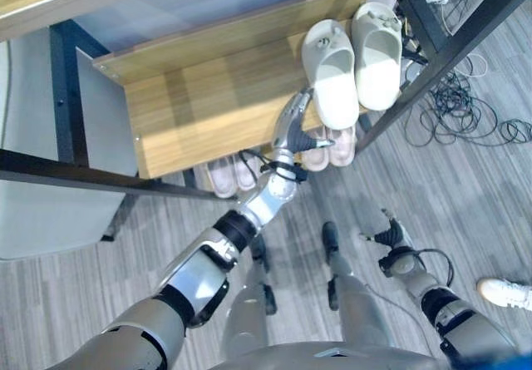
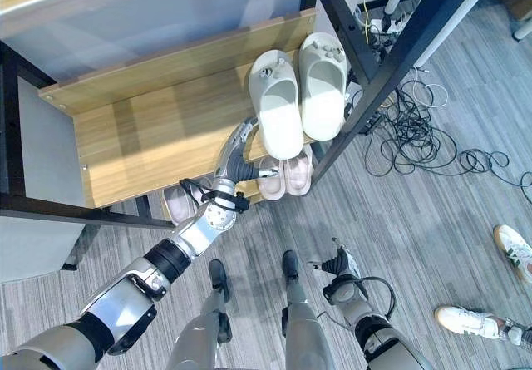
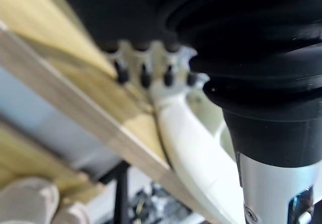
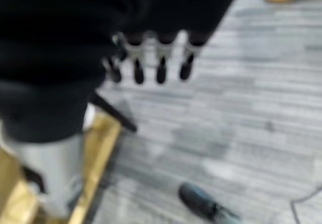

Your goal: Arrange the slippers neatly on the shoe rack.

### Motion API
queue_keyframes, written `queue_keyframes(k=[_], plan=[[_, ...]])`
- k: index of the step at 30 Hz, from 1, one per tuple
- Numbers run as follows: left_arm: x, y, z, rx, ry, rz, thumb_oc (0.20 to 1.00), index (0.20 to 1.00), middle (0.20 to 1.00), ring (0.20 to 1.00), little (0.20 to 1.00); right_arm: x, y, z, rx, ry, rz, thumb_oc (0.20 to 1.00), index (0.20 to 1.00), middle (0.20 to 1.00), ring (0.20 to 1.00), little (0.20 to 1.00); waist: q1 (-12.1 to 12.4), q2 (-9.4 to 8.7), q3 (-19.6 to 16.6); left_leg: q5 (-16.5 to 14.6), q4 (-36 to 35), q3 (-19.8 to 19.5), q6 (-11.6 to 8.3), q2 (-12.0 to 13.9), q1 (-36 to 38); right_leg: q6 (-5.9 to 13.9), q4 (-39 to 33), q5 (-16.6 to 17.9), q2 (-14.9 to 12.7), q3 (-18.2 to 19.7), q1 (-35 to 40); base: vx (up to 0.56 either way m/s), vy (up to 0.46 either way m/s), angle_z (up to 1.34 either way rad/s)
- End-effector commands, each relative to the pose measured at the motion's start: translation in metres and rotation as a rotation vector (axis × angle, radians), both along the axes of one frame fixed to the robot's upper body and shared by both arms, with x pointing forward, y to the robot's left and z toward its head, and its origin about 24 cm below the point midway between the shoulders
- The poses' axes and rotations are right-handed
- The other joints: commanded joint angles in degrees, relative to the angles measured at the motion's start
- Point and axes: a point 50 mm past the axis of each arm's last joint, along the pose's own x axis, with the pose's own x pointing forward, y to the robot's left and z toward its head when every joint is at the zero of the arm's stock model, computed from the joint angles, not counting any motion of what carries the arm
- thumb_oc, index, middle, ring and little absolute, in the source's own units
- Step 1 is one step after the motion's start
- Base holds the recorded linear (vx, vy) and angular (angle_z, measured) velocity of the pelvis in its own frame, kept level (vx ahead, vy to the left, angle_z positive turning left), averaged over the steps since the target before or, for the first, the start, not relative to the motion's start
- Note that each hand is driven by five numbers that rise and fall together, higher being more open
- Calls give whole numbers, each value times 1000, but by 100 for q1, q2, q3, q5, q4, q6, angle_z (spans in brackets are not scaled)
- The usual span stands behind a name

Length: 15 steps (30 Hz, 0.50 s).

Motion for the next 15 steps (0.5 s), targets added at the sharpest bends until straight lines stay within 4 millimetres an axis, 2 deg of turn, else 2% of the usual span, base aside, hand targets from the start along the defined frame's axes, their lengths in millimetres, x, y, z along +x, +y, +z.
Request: queue_keyframes(k=[1,15], plan=[[9,-18,18,9,-63,22,1000,1000,1000,1000,1000,20,-12,23,-80,-115,7,1000,1000,1000,1000,1000,44,181,130,-1,41,-703,-214,143,-404,112,800,-741,-214,-176,-776,0,0,0],[10,-32,22,-7,-68,40,1000,1000,1000,1000,1000,27,-11,27,-97,-134,-9,1000,1000,1000,1000,1000,-8,159,106,19,41,-692,-228,181,-448,92,844,-752,-173,-169,-884,0,0,0]])
